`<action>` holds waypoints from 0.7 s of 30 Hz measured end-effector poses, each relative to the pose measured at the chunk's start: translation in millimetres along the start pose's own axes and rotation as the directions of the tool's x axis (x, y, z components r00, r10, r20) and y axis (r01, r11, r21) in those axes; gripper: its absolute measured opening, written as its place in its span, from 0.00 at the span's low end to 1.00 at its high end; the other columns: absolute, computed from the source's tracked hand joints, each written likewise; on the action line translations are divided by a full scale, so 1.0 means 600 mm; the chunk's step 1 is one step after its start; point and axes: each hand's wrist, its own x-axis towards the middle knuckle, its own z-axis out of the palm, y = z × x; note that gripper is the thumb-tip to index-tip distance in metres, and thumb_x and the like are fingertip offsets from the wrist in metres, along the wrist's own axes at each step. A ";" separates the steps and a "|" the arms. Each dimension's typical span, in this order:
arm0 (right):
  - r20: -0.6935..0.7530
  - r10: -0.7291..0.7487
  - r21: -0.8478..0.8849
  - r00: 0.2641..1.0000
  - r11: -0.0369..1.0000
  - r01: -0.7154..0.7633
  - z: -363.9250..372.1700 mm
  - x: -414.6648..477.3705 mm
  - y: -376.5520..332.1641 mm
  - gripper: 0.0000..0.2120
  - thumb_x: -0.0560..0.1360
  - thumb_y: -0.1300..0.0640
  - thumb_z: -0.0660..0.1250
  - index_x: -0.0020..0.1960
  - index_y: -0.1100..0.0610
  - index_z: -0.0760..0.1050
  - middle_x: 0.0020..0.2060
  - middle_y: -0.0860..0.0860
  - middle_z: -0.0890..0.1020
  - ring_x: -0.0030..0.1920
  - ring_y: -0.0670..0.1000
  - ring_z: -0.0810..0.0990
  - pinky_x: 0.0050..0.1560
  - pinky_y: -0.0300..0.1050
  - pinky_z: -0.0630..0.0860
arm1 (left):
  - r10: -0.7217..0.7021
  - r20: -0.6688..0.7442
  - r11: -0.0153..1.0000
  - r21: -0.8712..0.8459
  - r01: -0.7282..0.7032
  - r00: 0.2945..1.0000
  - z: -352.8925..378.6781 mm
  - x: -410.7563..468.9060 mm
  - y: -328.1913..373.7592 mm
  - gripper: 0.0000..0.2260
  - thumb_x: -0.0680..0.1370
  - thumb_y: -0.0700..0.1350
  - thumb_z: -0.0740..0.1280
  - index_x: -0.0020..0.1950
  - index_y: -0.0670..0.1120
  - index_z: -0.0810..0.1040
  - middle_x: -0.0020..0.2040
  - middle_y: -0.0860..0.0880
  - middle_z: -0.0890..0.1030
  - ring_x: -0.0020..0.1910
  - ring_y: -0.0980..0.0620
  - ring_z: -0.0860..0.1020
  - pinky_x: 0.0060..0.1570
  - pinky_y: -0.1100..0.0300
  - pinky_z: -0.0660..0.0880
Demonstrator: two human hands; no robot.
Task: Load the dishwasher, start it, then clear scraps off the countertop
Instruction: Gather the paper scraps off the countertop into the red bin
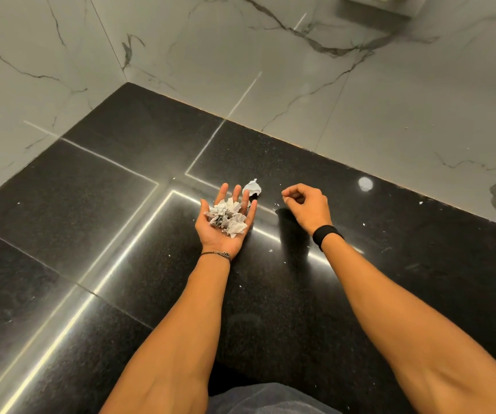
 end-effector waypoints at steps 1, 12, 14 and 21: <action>0.019 -0.005 -0.025 1.000 1.000 0.005 0.005 0.004 0.002 0.07 0.76 0.61 0.70 0.50 0.51 0.83 0.44 0.47 0.85 0.48 0.47 0.83 0.58 0.49 0.80 | 0.004 -0.004 1.000 -0.001 -0.004 1.000 -0.001 0.002 -0.001 0.26 0.83 0.61 0.55 0.73 0.46 0.75 0.70 0.40 0.77 0.68 0.37 0.77 0.69 0.36 0.69; 0.422 -0.265 -0.447 0.867 0.772 0.453 0.104 0.065 -0.052 0.32 0.73 0.44 0.72 0.74 0.48 0.68 0.73 0.52 0.71 0.71 0.59 0.68 0.71 0.57 0.67 | 0.113 -0.039 0.994 0.013 -0.113 0.993 -0.017 -0.006 0.055 0.26 0.83 0.60 0.54 0.73 0.46 0.75 0.69 0.40 0.78 0.68 0.39 0.76 0.68 0.37 0.70; 0.455 -0.269 -0.484 0.849 0.725 0.490 0.120 0.061 -0.050 0.27 0.75 0.46 0.71 0.72 0.49 0.71 0.69 0.52 0.74 0.67 0.60 0.72 0.68 0.54 0.69 | 0.118 -0.032 0.993 0.009 -0.118 0.992 -0.017 -0.008 0.062 0.26 0.83 0.60 0.54 0.73 0.46 0.75 0.69 0.40 0.78 0.69 0.39 0.76 0.68 0.38 0.71; 0.415 -0.348 -0.543 0.841 0.647 0.535 0.121 0.010 -0.043 0.13 0.80 0.58 0.62 0.63 0.52 0.78 0.55 0.51 0.81 0.55 0.58 0.74 0.51 0.57 0.77 | 0.109 -0.046 0.994 0.017 -0.108 0.993 -0.016 -0.007 0.064 0.26 0.83 0.61 0.54 0.72 0.46 0.76 0.69 0.40 0.78 0.68 0.38 0.77 0.70 0.37 0.69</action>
